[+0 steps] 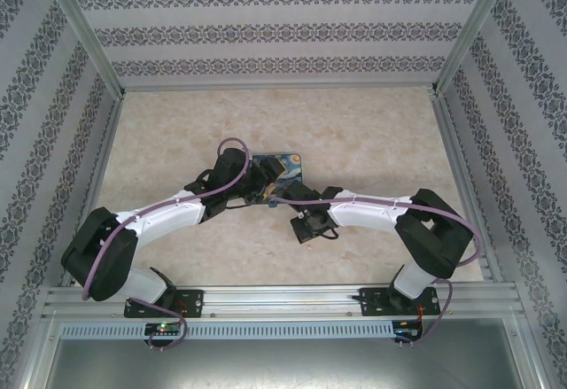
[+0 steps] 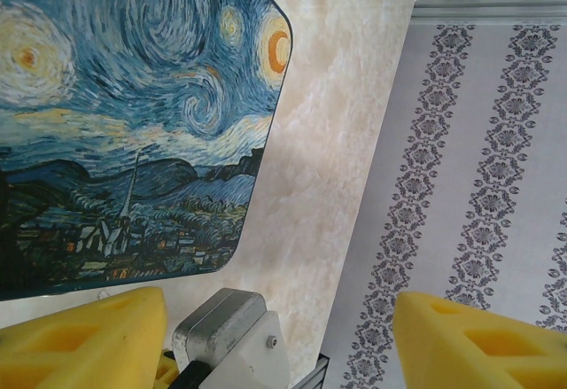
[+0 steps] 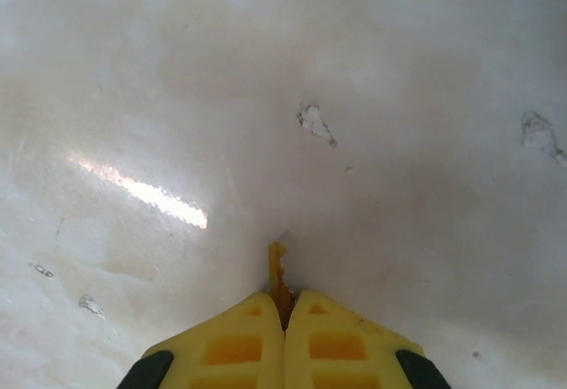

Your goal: Unlock a padlock with a key

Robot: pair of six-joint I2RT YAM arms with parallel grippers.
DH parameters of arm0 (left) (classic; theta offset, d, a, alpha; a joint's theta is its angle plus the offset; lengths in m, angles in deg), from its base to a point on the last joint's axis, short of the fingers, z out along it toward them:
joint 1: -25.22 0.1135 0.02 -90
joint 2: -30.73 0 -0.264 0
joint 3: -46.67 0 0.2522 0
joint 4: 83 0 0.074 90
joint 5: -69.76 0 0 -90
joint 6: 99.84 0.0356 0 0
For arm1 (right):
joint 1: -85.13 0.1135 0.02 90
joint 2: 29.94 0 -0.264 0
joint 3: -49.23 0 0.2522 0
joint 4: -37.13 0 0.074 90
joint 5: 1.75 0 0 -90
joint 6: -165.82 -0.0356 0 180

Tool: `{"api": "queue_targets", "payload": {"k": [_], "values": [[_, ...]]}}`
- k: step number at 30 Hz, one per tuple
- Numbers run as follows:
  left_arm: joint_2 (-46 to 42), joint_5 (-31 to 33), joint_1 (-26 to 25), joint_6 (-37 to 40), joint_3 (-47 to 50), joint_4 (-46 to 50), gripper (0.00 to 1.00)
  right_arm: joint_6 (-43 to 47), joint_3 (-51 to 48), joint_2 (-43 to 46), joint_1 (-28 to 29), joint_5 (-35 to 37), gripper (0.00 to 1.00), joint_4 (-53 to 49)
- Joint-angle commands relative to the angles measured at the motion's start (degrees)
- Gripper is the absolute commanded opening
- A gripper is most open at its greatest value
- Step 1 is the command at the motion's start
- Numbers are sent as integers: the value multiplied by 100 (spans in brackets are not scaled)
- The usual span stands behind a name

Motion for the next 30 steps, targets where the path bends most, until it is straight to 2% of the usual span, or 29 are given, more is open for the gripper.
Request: {"api": "queue_targets", "payload": {"k": [1, 15, 30], "values": [[-43, 51, -48, -58, 36, -96, 69, -79, -466, -390, -97, -299, 0, 363], [18, 41, -51, -78, 39, -161, 68, -320, -566, 858, -503, -847, 0, 372], [33, 40, -48, -92, 57, -190, 68, -327, -599, 938, -568, -902, 0, 373]]}}
